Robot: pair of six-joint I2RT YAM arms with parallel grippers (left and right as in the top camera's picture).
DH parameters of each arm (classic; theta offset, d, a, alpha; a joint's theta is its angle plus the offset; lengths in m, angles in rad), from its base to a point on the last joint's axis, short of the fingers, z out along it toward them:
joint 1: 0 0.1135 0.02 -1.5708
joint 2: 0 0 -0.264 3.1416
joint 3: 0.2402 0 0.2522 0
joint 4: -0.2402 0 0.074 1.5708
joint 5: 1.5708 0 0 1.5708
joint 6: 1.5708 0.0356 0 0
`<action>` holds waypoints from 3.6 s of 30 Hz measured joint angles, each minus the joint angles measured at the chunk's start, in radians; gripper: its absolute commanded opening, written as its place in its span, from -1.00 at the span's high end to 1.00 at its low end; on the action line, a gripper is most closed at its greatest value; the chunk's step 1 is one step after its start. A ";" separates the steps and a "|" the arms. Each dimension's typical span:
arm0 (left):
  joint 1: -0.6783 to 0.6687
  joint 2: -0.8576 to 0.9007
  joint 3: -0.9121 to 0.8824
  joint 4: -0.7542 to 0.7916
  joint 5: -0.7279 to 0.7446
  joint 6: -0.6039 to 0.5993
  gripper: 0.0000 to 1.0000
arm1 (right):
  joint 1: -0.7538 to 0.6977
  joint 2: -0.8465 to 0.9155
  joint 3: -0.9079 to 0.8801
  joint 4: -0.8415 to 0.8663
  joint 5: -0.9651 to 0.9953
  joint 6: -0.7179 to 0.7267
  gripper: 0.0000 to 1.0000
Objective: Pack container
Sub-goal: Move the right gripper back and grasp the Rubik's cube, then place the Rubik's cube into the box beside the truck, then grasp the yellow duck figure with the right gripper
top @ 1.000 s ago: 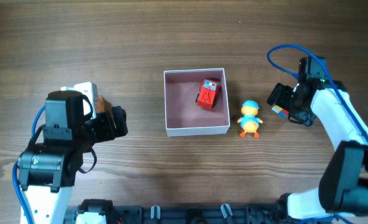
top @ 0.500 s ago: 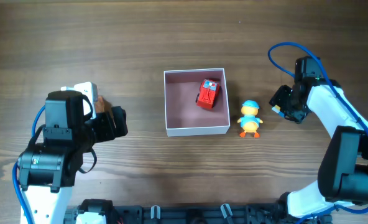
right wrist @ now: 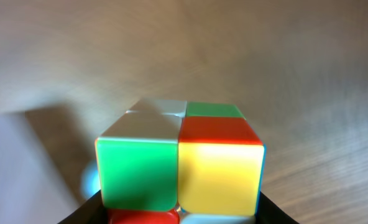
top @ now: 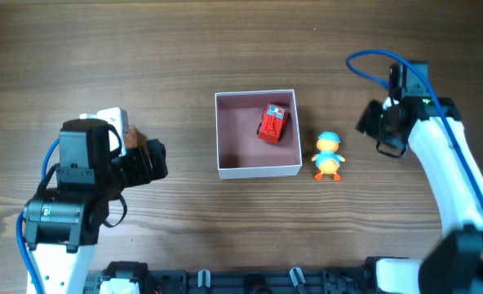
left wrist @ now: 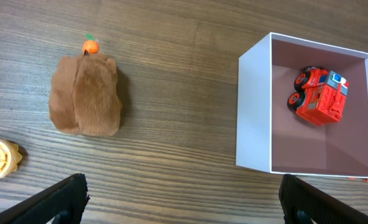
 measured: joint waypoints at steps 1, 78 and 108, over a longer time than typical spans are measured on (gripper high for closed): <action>0.000 0.000 0.000 0.000 0.000 0.000 -1.00 | 0.068 -0.069 0.039 -0.008 0.004 -0.032 0.91; 0.000 0.000 0.000 0.000 0.000 0.000 -1.00 | 0.394 -0.082 0.253 -0.215 0.181 0.048 -1.00; 0.000 0.000 0.001 0.000 0.000 0.000 -0.99 | 0.257 0.222 -0.226 0.190 -0.015 -0.023 0.53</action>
